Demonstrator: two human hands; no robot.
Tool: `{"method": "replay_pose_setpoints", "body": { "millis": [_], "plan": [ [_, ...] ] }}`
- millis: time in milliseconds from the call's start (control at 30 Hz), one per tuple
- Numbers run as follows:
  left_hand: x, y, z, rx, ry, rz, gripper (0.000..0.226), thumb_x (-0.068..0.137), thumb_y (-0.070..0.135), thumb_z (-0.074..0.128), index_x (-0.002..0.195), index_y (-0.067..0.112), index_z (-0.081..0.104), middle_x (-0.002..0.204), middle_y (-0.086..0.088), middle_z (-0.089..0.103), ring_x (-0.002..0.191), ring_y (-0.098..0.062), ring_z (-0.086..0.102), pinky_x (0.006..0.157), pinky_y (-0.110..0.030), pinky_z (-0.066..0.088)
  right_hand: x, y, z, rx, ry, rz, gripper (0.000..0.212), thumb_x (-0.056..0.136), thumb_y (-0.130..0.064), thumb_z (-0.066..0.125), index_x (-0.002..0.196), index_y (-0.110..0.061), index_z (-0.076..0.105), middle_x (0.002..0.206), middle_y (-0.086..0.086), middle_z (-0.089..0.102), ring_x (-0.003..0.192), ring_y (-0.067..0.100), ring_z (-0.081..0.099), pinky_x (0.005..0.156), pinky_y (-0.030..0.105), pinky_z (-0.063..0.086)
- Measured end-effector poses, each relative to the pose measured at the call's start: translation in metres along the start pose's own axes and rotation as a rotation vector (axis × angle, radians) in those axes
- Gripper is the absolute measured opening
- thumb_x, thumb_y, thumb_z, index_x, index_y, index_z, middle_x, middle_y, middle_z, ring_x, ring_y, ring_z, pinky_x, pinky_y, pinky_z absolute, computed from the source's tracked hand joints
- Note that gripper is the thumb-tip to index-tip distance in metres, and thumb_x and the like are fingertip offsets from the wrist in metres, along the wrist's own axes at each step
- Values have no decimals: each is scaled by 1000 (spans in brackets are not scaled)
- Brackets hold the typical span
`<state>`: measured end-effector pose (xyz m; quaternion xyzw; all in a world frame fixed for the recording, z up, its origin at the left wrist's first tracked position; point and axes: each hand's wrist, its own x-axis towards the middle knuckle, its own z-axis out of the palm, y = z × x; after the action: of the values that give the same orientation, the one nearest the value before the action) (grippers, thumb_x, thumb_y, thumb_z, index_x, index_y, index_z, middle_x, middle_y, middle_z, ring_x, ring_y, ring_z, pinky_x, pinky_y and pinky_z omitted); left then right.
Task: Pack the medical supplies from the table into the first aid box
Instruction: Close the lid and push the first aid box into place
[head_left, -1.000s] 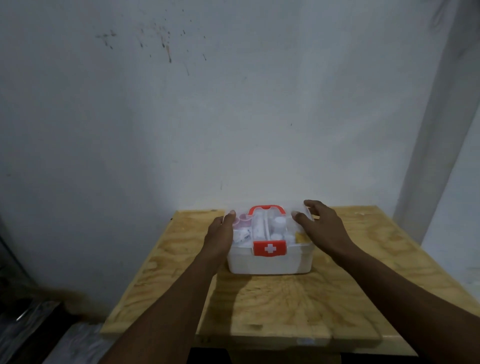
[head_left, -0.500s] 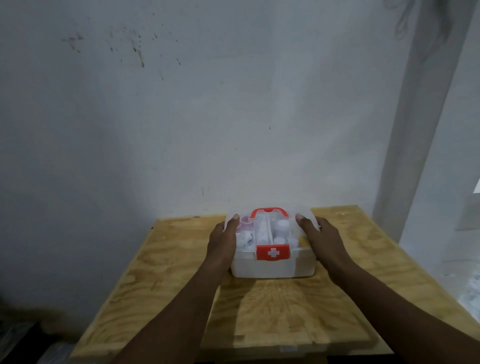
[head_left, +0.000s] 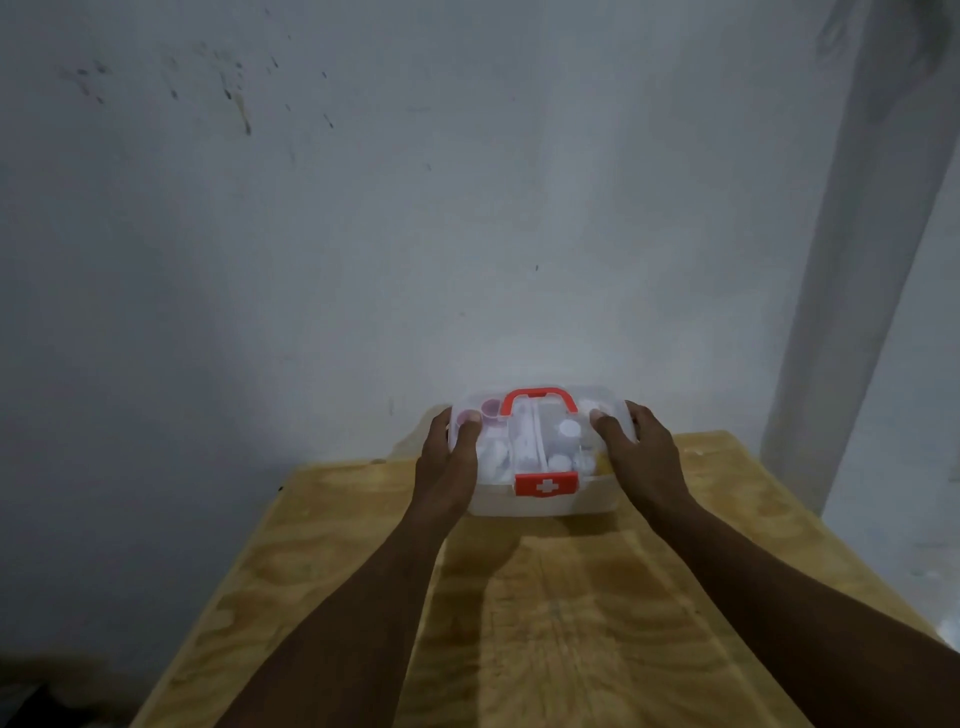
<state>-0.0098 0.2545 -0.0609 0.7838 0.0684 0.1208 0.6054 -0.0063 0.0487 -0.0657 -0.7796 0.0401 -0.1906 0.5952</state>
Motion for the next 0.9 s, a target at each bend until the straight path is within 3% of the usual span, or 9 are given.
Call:
{"method": "replay_pose_setpoints", "body": {
  "millis": [200, 333, 400, 467, 567, 700, 800, 900],
  "plan": [
    [30, -20, 14, 30, -24, -85, 60, 96, 64, 45, 146, 31, 43, 142, -5, 59, 117, -27, 64, 99, -50, 56, 28, 19, 12, -97, -31, 48, 54, 94, -51, 53, 135, -16, 51, 132, 7, 61, 102, 19, 58, 83, 34, 50],
    [44, -20, 15, 56, -22, -161, 97, 72, 86, 29, 146, 27, 47, 149, -5, 55, 127, -30, 59, 108, -54, 49, 44, 20, 16, -160, -87, 139, 69, 91, -62, 48, 142, -16, 45, 146, 10, 52, 125, 30, 54, 104, 49, 47],
    [46, -16, 15, 67, -17, -184, 100, 75, 89, 25, 150, 26, 43, 155, -6, 49, 135, -32, 53, 113, -53, 44, 49, 16, 15, -159, -120, 174, 75, 90, -65, 47, 147, -17, 40, 152, 10, 45, 133, 32, 49, 107, 49, 43],
    [42, -12, 15, 134, 21, -157, 84, 91, 79, 26, 157, 26, 31, 162, -7, 39, 144, -33, 44, 117, -53, 38, 50, 12, 13, -204, -113, 154, 78, 91, -65, 44, 151, -17, 32, 157, 11, 36, 140, 33, 41, 109, 48, 38],
    [29, -13, 12, 328, 123, 41, 72, 99, 66, 30, 159, 28, 23, 168, -5, 27, 152, -31, 31, 121, -53, 31, 37, 10, 9, -419, 2, -126, 75, 94, -63, 39, 153, -16, 29, 160, 11, 31, 146, 31, 31, 115, 49, 30],
    [10, -28, 5, 727, 197, 540, 69, 99, 55, 31, 161, 25, 26, 171, -6, 20, 158, -27, 15, 127, -52, 17, 9, 21, 5, -705, 20, -644, 71, 98, -55, 32, 156, -15, 23, 166, 7, 16, 154, 23, 10, 122, 45, 14],
    [-1, -42, 6, 903, 140, 747, 67, 102, 53, 24, 162, 23, 23, 172, -9, 14, 160, -28, 7, 128, -53, 10, -8, 31, 5, -820, -62, -740, 73, 99, -57, 26, 158, -16, 15, 167, 6, 6, 155, 21, -1, 124, 51, 10],
    [-8, -52, 8, 986, 68, 779, 67, 102, 51, 25, 162, 22, 22, 172, -9, 13, 159, -30, 7, 126, -57, 14, -22, 38, 6, -894, -123, -734, 73, 99, -57, 19, 158, -15, 12, 167, 8, 4, 155, 24, 0, 121, 56, 15]
  ]
}}
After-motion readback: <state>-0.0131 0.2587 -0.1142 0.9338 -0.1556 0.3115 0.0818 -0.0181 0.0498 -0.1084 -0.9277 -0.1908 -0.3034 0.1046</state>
